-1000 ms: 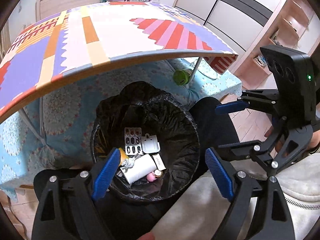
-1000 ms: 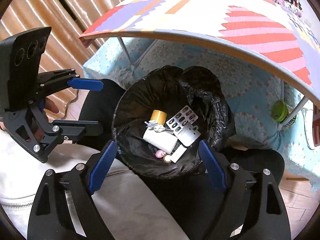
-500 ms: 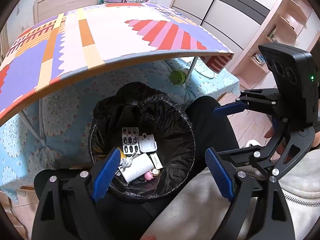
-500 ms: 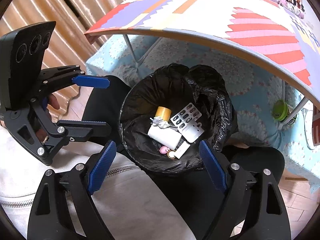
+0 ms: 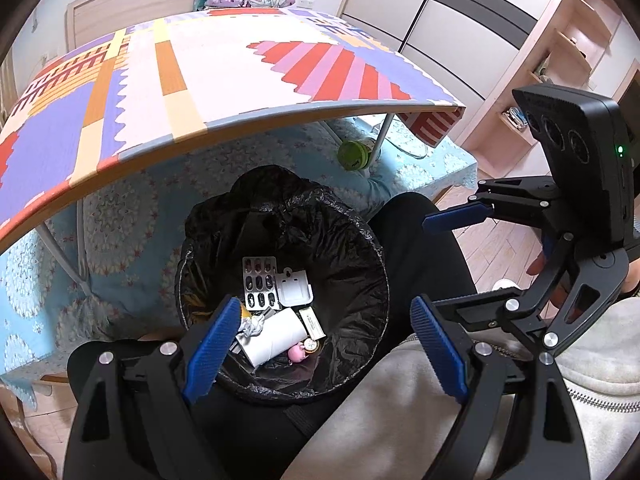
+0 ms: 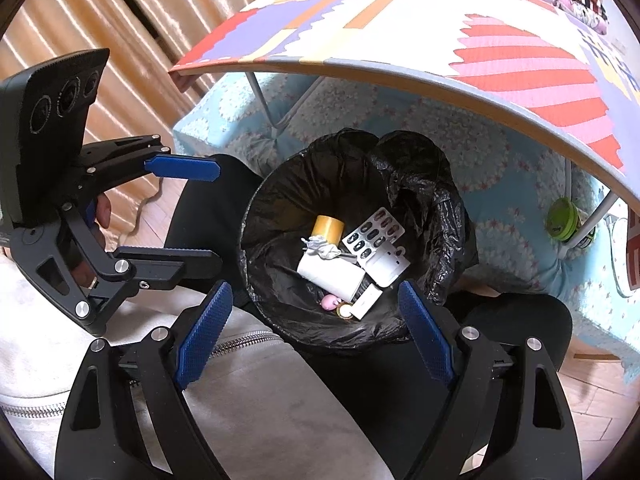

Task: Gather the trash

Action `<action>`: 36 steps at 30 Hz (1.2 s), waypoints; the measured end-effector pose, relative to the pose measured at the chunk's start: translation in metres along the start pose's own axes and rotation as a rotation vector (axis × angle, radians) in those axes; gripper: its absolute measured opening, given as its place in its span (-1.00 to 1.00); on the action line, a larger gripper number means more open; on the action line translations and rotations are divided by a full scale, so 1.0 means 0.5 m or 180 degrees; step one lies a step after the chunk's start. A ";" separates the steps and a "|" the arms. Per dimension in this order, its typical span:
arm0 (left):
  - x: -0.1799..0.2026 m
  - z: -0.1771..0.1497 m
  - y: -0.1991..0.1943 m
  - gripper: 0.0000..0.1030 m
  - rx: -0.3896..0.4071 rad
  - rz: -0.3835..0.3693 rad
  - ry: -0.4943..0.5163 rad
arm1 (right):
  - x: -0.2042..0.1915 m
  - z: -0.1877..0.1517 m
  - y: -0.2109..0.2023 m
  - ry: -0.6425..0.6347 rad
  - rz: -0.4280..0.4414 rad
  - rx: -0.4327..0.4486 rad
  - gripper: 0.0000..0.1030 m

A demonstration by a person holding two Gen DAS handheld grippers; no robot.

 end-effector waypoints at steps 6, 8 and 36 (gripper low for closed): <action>0.001 0.003 -0.004 0.62 0.0042 -0.0015 -0.0003 | -0.002 -0.001 0.000 -0.0001 0.0005 -0.0010 0.65; -0.001 0.004 -0.005 0.62 0.0053 -0.0018 -0.0023 | -0.001 -0.002 0.001 -0.0002 0.0003 -0.0014 0.65; -0.006 0.000 -0.002 0.62 0.0023 0.0005 -0.0047 | -0.011 0.000 0.001 -0.0037 0.0029 -0.0018 0.65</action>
Point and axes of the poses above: each gripper's, at about its wrist camera, not at the fingertips, and y roughly the way its jaws point, x to its right, z to its top, the point moved 8 cm from there along y, roughly the way its jaws point, and after that the axes turned 13 degrees about x, right-handed, at the moved point
